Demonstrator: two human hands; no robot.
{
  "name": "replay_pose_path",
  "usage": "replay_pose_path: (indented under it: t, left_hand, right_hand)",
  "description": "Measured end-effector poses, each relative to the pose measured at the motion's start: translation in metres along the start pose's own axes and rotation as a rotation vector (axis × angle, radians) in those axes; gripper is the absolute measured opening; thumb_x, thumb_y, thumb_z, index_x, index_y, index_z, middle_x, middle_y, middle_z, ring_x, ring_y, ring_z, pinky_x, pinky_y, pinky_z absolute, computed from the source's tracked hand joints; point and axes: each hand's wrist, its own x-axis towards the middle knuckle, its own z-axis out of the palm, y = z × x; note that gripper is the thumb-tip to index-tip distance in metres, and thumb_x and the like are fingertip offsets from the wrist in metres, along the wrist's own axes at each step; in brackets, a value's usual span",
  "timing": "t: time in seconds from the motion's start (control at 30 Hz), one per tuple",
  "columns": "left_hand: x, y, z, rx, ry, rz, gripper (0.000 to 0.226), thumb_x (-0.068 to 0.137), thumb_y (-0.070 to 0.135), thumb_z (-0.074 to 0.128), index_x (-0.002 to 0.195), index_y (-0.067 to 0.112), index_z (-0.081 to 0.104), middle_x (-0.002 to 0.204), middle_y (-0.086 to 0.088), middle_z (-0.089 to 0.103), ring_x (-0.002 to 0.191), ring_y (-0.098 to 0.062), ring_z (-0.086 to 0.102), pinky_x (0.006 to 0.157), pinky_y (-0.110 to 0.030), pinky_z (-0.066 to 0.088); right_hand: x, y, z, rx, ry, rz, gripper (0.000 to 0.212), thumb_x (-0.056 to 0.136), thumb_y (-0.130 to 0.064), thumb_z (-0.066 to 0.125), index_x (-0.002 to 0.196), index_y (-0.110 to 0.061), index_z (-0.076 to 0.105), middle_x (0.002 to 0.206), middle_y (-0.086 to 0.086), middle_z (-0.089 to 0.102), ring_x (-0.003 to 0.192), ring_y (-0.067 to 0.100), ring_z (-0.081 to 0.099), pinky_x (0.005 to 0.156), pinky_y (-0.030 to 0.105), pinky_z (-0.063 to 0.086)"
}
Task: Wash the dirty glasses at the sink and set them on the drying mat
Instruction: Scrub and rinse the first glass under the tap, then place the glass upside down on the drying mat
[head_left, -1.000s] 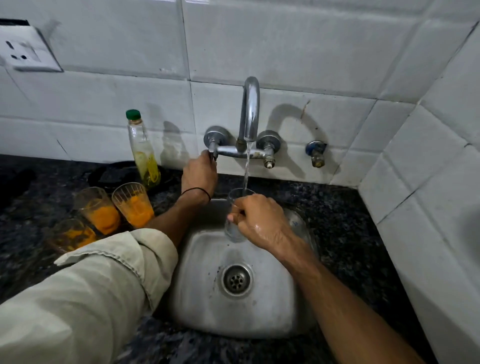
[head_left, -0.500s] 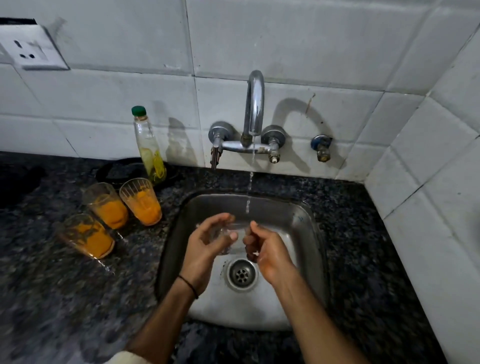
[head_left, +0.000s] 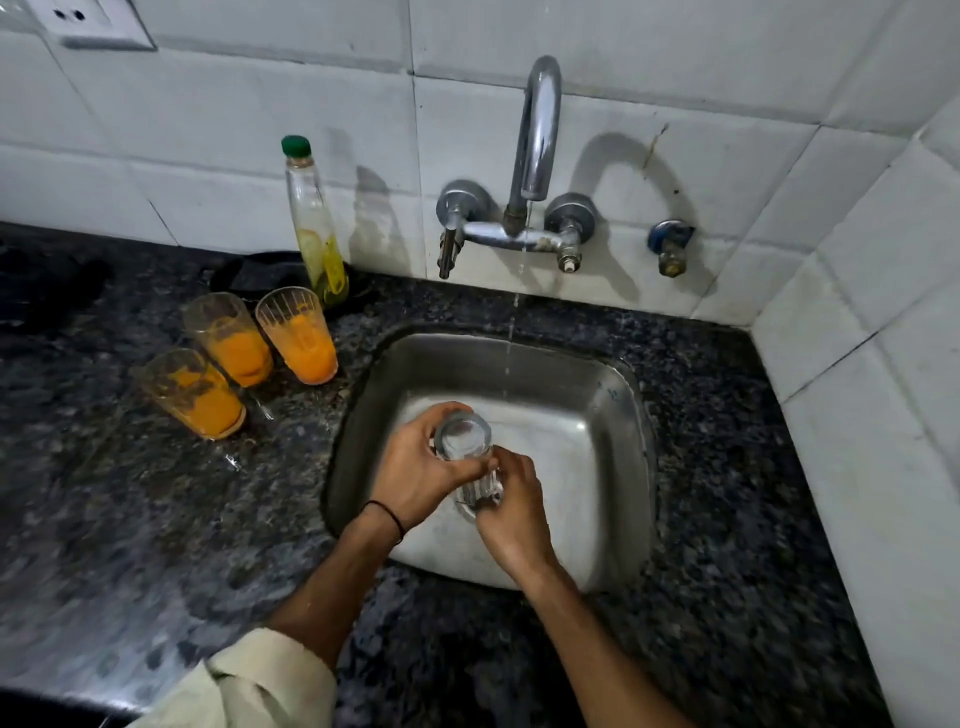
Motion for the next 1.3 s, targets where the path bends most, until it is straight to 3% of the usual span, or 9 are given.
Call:
replay_pose_path:
  t: [0.13,0.23,0.4,0.53,0.6,0.73,0.9,1.13,1.3]
  left_hand:
    - [0.003,0.009,-0.003,0.032,-0.020,0.029,0.054,0.064,0.022,0.091,0.112,0.020,0.066,0.105,0.008,0.070,0.097,0.001,0.064,0.081,-0.016,0.052]
    - [0.005,0.019,-0.006,0.059,-0.041,0.085,0.057,0.064,0.026,0.091,0.114,0.022,0.065,0.106,0.009,0.070,0.099,0.000,0.064,0.083,-0.017,0.052]
    - [0.011,0.035,-0.030,0.186,-0.107,0.128,0.073,0.071,0.047,0.083,0.134,0.028,0.051,0.129,0.015,0.057,0.116,0.001,0.053,0.095,-0.018,0.046]
    - [0.014,0.049,-0.080,0.107,0.021,0.136,0.068,0.077,0.059,0.067,0.136,0.030,0.050,0.127,0.018,0.055,0.114,0.008,0.052,0.086,-0.010,0.045]
    - [0.017,0.047,-0.115,0.124,0.145,0.174,0.050,0.085,0.056,0.064,0.128,0.031,0.057,0.120,0.016,0.062,0.109,0.005,0.057,0.084,-0.020,0.051]
    - [0.023,0.035,-0.189,0.076,0.349,0.170,0.025,0.091,0.041,0.065,0.113,0.028,0.067,0.104,0.013,0.070,0.096,0.000,0.064,0.077,-0.028,0.055]
    - [0.039,0.003,-0.291,0.101,0.455,0.112,0.017,0.093,0.028,0.064,0.108,0.023,0.070,0.101,0.009,0.072,0.095,-0.007,0.067,0.078,-0.027,0.057]
    - [0.074,-0.068,-0.435,0.184,0.502,-0.048,0.012,0.093,0.022,0.065,0.103,0.022,0.071,0.094,0.008,0.070,0.088,-0.004,0.064,0.076,-0.020,0.051]
    - [0.098,-0.126,-0.514,0.249,0.488,-0.168,0.012,0.093,0.021,0.064,0.104,0.021,0.069,0.095,0.005,0.070,0.087,-0.009,0.063,0.079,-0.027,0.052]
  right_hand:
    - [-0.009,-0.004,0.000,-0.087,0.029,-0.089,0.072,0.074,-0.039,0.074,0.138,-0.025,0.045,0.137,-0.007,0.047,0.125,0.015,0.045,0.103,0.038,0.038]
    - [-0.006,-0.013,-0.004,0.031,0.157,-0.192,0.070,0.067,-0.059,0.067,0.127,-0.028,0.053,0.121,-0.014,0.055,0.113,0.009,0.055,0.099,0.042,0.042]
    - [0.007,-0.034,-0.005,0.153,0.185,-0.314,0.051,0.070,-0.052,0.075,0.114,-0.048,0.050,0.110,-0.019,0.063,0.103,0.006,0.063,0.087,0.048,0.053]
    - [0.020,-0.074,-0.004,0.191,0.173,-0.365,0.046,0.070,-0.055,0.081,0.108,-0.039,0.059,0.103,-0.020,0.062,0.099,-0.001,0.060,0.086,0.034,0.051]
    - [0.031,-0.100,-0.001,0.227,0.149,-0.400,0.049,0.069,-0.046,0.087,0.110,-0.034,0.062,0.104,-0.019,0.063,0.099,-0.003,0.060,0.082,0.023,0.049]
    - [0.061,-0.169,0.016,0.286,0.089,-0.505,0.054,0.070,-0.038,0.089,0.117,-0.025,0.066,0.113,-0.011,0.067,0.106,0.003,0.063,0.089,0.025,0.051]
    - [0.088,-0.271,0.061,0.292,-0.005,-0.553,0.039,0.069,-0.031,0.091,0.096,-0.020,0.065,0.086,-0.014,0.063,0.078,-0.008,0.059,0.067,0.006,0.042]
    - [0.127,-0.379,0.192,0.312,-0.099,-0.497,0.045,0.070,-0.038,0.089,0.094,-0.012,0.062,0.080,-0.006,0.061,0.066,-0.004,0.055,0.062,0.014,0.046]
    - [0.163,-0.429,0.295,0.383,-0.140,-0.390,0.049,0.064,-0.042,0.090,0.087,-0.010,0.061,0.078,-0.003,0.062,0.073,0.011,0.061,0.074,0.037,0.054]
